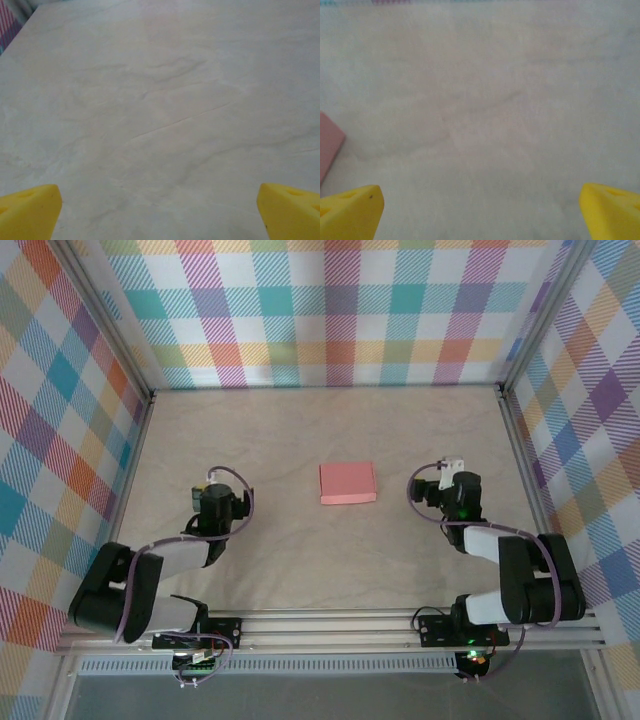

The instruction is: Fold the paper box

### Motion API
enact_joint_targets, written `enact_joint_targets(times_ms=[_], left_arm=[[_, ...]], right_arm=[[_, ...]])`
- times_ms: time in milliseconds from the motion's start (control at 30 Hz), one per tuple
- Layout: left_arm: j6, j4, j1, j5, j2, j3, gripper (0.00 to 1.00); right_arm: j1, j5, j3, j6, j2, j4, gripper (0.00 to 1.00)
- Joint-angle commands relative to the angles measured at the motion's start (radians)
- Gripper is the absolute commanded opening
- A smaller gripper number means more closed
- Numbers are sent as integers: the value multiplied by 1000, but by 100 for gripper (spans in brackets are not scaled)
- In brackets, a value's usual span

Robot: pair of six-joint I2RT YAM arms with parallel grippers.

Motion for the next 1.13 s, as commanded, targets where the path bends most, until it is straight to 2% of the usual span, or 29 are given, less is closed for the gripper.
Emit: enact_joint_targets(times_ms=[0, 67, 100, 200, 233, 267, 300, 333, 1100], left_arm=[[54, 199, 46, 140, 38, 22, 100], [33, 167, 86, 217, 64, 46, 100], [23, 192, 104, 243, 91, 42, 100], [-38, 319, 163, 275, 208, 29, 100], [-44, 274, 164, 252, 221, 63, 100], [-57, 166, 178, 284, 203, 99, 100], [-74, 212, 203, 314, 218, 93, 100], [-75, 178, 205, 313, 208, 99, 100], [-71, 192, 202, 310, 212, 95, 100]], right_arm=[[-35, -87, -39, -13, 100, 268, 100], [-41, -92, -29, -2, 139, 299, 100], [-47, -97, 5, -2, 120, 196, 100], [-58, -98, 44, 19, 134, 137, 100], [-61, -99, 42, 22, 137, 152, 100], [-60, -100, 45, 22, 133, 138, 100], [-60, -99, 44, 22, 137, 147, 100], [-60, -99, 45, 20, 135, 138, 100], [-60, -99, 44, 19, 135, 143, 100]])
